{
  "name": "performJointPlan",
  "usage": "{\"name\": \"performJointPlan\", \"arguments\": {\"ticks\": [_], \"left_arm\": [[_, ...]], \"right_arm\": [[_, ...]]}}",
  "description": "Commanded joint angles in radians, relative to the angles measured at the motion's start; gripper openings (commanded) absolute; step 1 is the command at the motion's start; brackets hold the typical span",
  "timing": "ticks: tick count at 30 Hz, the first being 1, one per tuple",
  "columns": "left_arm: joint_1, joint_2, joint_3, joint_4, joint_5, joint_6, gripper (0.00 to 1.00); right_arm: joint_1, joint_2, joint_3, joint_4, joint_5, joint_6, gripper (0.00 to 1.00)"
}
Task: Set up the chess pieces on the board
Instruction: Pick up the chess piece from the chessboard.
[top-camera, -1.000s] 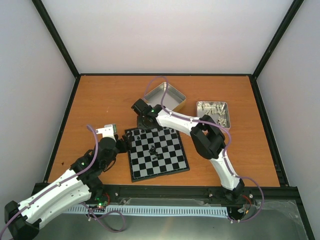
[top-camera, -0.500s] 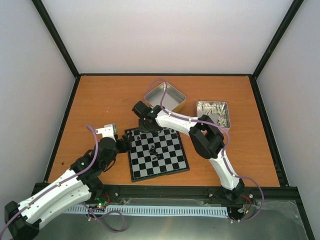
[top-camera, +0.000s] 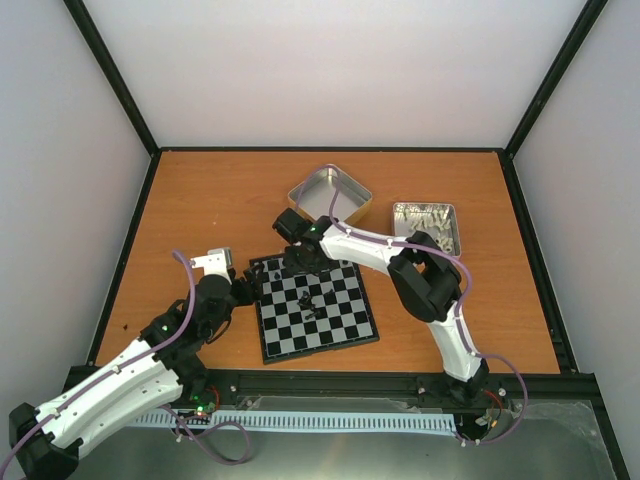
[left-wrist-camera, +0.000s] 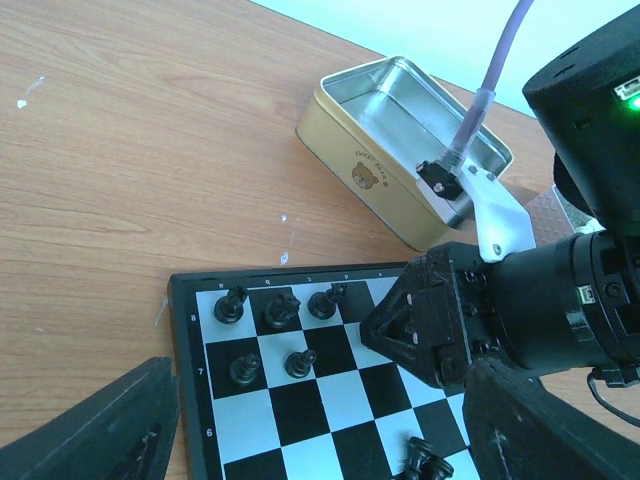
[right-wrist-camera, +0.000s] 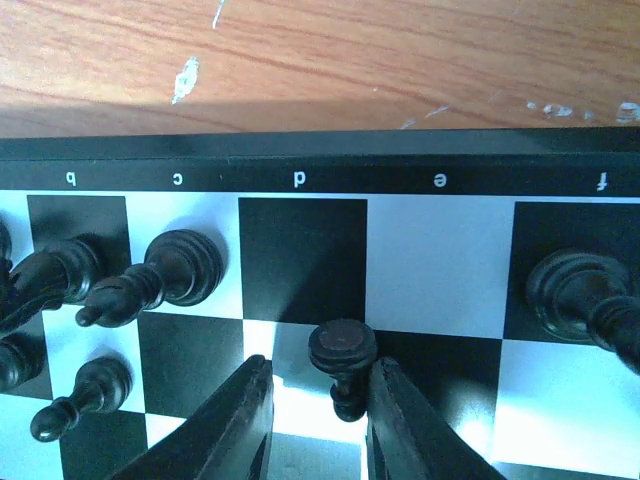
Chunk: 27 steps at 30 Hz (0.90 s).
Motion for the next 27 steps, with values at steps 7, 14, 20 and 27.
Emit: {"name": "performJointPlan", "arguments": {"ticks": [7, 14, 20, 27], "left_arm": [[0.008, -0.006, 0.011, -0.006, -0.015, 0.015, 0.79], [0.008, -0.015, 0.008, -0.008, -0.017, 0.016, 0.79], [0.009, -0.014, 0.007, -0.009, -0.016, 0.015, 0.79], [0.009, -0.011, 0.007, -0.003, -0.015, 0.016, 0.79]], "right_arm": [[0.010, 0.049, 0.077, -0.096, 0.087, -0.037, 0.28], [0.014, 0.082, 0.123, -0.120, 0.117, -0.052, 0.28], [0.014, 0.105, 0.162, -0.147, 0.139, -0.054, 0.23], [0.014, 0.099, 0.154, -0.138, 0.137, -0.050, 0.16]]}}
